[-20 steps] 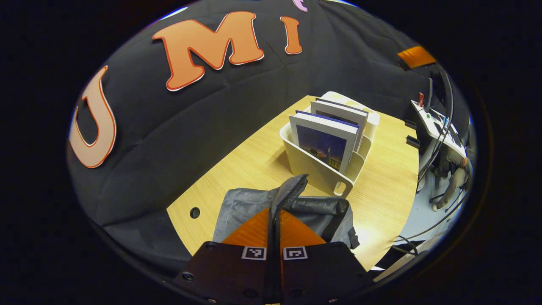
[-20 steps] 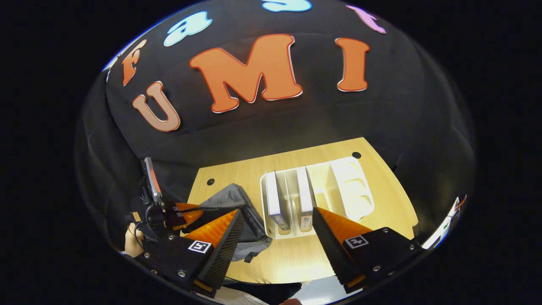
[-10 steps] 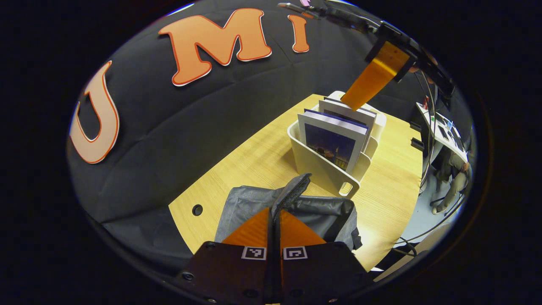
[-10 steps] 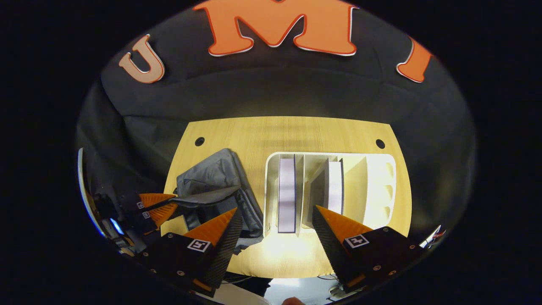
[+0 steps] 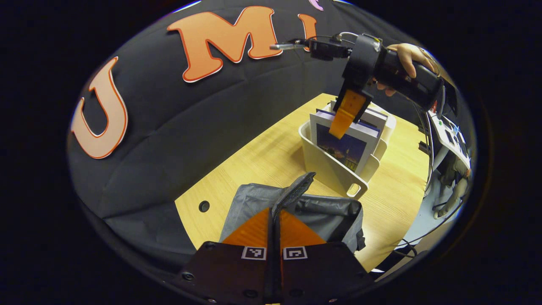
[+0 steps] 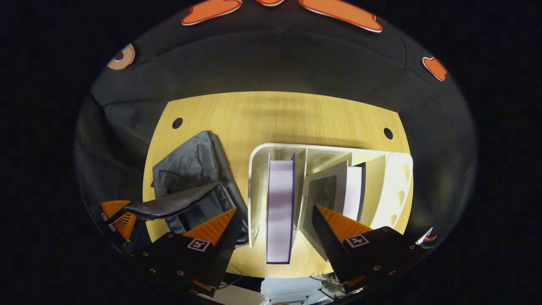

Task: Open the schoolbag, grab two books from the bookshelf and put them into the schoolbag.

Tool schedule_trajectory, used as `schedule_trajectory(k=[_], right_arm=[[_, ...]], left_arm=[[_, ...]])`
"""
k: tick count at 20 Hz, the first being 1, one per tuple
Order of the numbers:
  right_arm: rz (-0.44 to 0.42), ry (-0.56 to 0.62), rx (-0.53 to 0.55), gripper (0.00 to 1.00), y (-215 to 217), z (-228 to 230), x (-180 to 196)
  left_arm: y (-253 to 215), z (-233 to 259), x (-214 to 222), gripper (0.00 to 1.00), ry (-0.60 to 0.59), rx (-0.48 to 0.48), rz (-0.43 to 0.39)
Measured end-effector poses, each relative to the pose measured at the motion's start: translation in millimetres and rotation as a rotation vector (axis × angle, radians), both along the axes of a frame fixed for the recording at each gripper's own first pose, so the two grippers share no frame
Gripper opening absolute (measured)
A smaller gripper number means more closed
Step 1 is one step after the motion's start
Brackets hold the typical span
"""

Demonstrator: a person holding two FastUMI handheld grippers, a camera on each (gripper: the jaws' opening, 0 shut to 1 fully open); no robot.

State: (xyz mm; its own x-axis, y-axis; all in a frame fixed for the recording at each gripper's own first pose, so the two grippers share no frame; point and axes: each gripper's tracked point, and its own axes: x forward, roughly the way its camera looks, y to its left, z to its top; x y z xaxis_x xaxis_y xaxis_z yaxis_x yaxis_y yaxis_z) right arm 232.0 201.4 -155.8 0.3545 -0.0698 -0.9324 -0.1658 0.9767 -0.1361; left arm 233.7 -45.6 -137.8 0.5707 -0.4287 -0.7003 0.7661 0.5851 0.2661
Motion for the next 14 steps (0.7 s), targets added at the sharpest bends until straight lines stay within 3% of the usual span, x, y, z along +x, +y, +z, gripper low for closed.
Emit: schedule_trajectory(k=[1,3,5,7,9,10,14], right_arm=[[0.0,0.016,-0.002,0.99,0.3,-5.1,0.2],[-0.007,0.04,-0.009,0.99,-0.5,-17.8,2.0],[-0.009,0.067,-0.03,0.88,-2.7,-27.6,3.6],[-0.012,0.082,-0.058,0.75,-5.4,-36.8,4.7],[-0.03,0.095,-0.062,0.46,-5.1,-41.9,6.1],[-0.034,0.092,-0.062,0.4,-3.6,-39.9,5.8],[-0.058,0.085,-0.056,0.36,-5.0,-39.3,4.4]], left_arm=[[0.7,0.2,-0.4,0.01,-0.001,0.005,0.003],[1.7,0.5,-1.7,0.01,0.002,0.008,0.007],[1.4,-0.5,-1.1,0.01,0.003,0.003,0.012],[1.1,-2.5,-0.8,0.01,0.01,-0.003,0.019],[1.8,-2.4,0.9,0.01,0.013,-0.001,0.021],[1.2,-1.9,3.1,0.01,0.008,0.0,0.024],[-4.4,-4.7,-0.1,0.01,0.022,-0.021,0.027]])
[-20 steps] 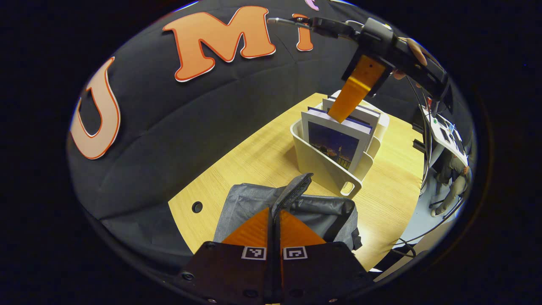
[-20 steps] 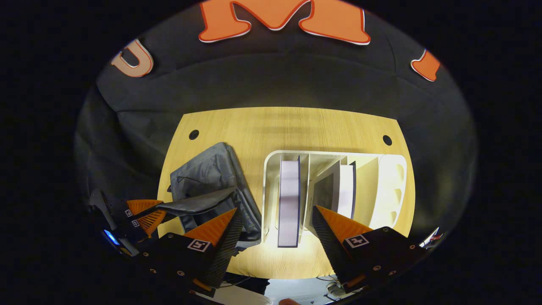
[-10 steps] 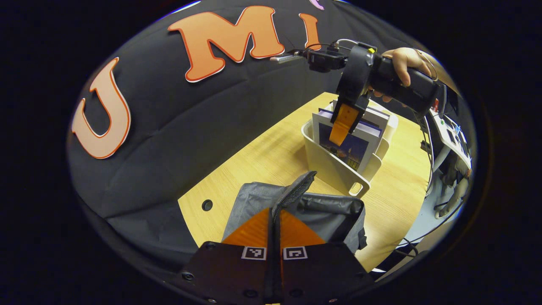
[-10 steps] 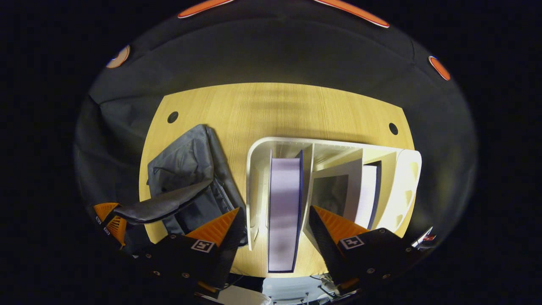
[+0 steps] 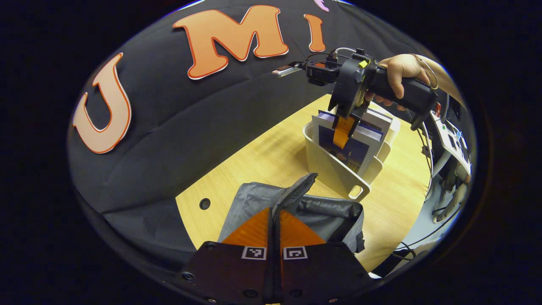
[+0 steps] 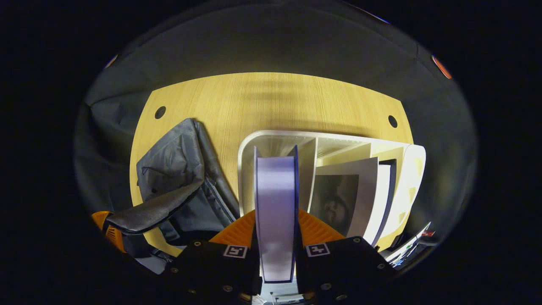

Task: Open the schoolbag, grab two books from the bookshelf and put them into the schoolbag.

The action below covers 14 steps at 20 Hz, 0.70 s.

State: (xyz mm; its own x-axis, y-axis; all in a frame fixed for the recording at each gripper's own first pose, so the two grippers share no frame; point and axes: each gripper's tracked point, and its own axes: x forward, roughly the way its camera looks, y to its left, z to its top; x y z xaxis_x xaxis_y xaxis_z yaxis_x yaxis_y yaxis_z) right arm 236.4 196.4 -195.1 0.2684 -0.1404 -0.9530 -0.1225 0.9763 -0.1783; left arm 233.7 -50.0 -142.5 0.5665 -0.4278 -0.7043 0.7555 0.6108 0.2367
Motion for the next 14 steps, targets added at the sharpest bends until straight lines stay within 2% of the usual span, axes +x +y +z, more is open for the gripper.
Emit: schedule_trajectory(k=[2,6,14], right_arm=[[-0.027,-0.015,-0.011,0.35,1.2,6.8,-4.4],[-0.077,-0.065,0.035,0.34,14.4,35.9,-8.3],[-0.143,-0.265,0.032,0.35,22.8,149.4,-45.3]], left_arm=[[0.0,-2.4,4.3,0.01,-0.003,-0.005,0.0],[4.5,0.5,4.7,0.0,-0.011,-0.011,-0.023],[-1.5,-7.2,-1.1,0.01,0.006,-0.024,-0.107]])
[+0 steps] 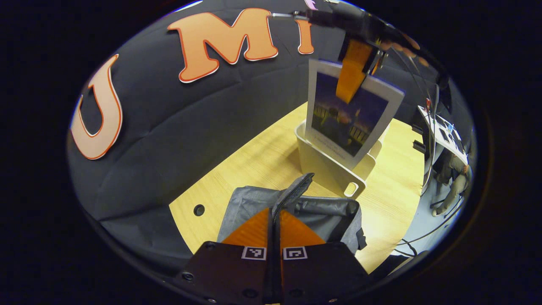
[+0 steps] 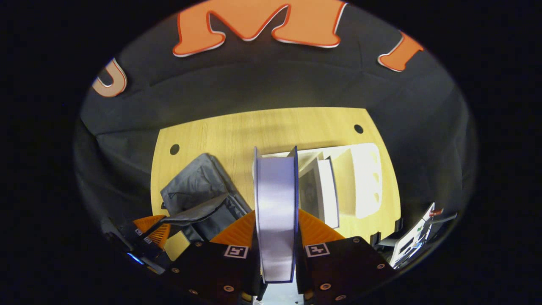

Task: Open the schoolbag, grab two books from the bookshelf and put them into the schoolbag.

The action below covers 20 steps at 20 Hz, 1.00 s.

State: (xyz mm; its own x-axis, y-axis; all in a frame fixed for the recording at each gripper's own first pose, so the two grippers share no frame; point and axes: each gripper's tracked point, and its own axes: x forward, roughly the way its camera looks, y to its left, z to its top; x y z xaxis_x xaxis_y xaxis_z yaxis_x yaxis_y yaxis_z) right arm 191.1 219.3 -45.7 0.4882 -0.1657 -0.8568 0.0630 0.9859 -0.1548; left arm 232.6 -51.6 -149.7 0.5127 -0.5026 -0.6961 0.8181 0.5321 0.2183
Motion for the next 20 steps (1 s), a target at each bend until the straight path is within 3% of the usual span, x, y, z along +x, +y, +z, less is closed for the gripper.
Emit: schedule_trajectory(k=[5,9,13,17,20], right_arm=[[-0.095,-0.188,0.147,0.33,-19.7,54.6,-45.7],[-0.175,-0.324,0.373,0.33,-25.3,61.1,-89.9],[-0.296,-0.411,0.669,0.33,-22.8,20.0,-131.9],[-0.414,-0.429,0.864,0.33,-13.7,-44.5,-182.1],[-0.48,-0.43,1.054,0.33,14.5,-87.3,-186.1]], left_arm=[[-6.3,-1.1,5.4,0.01,-0.007,0.022,-0.04],[-4.7,5.0,13.9,0.01,-0.038,0.049,-0.057],[-5.5,8.3,15.8,0.0,-0.038,0.065,-0.081],[-5.9,13.3,21.4,0.0,-0.059,0.068,-0.083],[-0.3,14.8,21.1,0.01,-0.061,0.057,-0.079]])
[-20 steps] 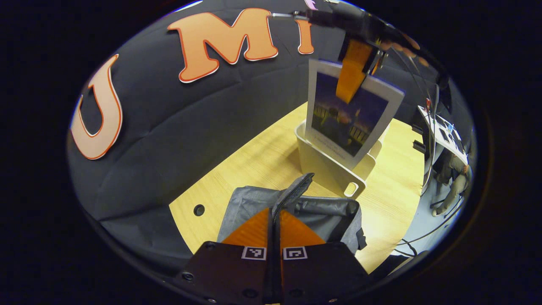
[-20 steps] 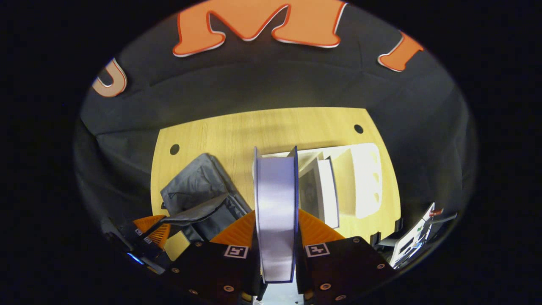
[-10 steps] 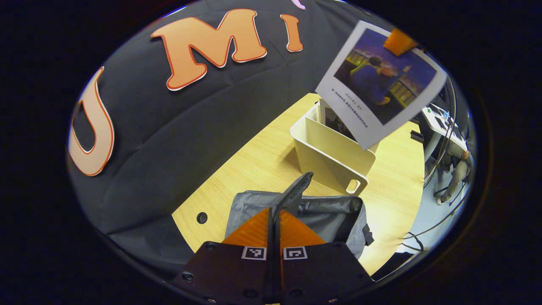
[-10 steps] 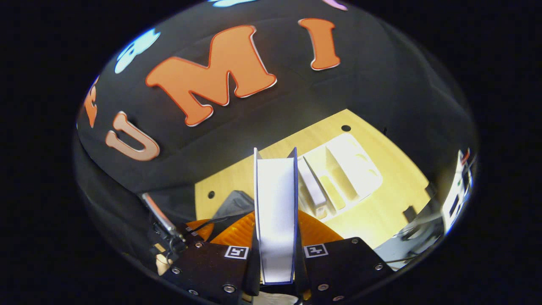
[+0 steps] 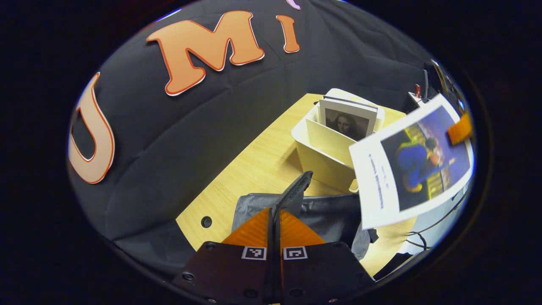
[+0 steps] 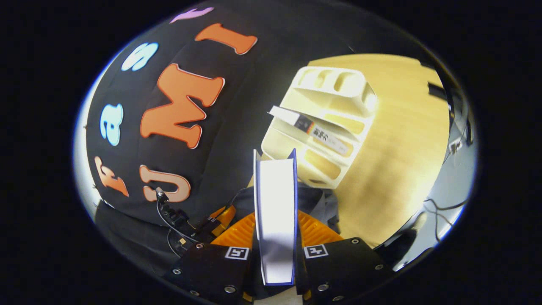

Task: Open the schoolbag, grab two books from the bookshelf and put them into the schoolbag.

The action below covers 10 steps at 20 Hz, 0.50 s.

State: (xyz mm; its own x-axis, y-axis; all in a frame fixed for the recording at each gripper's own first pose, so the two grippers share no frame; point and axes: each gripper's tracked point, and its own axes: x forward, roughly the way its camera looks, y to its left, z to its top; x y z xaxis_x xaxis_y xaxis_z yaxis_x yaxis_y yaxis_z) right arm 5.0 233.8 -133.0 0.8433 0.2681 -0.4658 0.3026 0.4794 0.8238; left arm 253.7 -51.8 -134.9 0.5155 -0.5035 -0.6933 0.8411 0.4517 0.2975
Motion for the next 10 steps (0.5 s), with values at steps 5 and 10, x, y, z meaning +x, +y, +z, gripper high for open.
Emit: schedule_trajectory(k=[5,10], right_arm=[[0.013,0.015,0.091,0.33,37.0,-67.8,23.8],[0.05,0.031,0.148,0.33,78.7,-108.2,62.3]], left_arm=[[3.6,9.8,-3.6,0.01,-0.012,0.003,-0.012],[3.4,15.4,-9.8,0.0,-0.032,0.009,-0.016]])
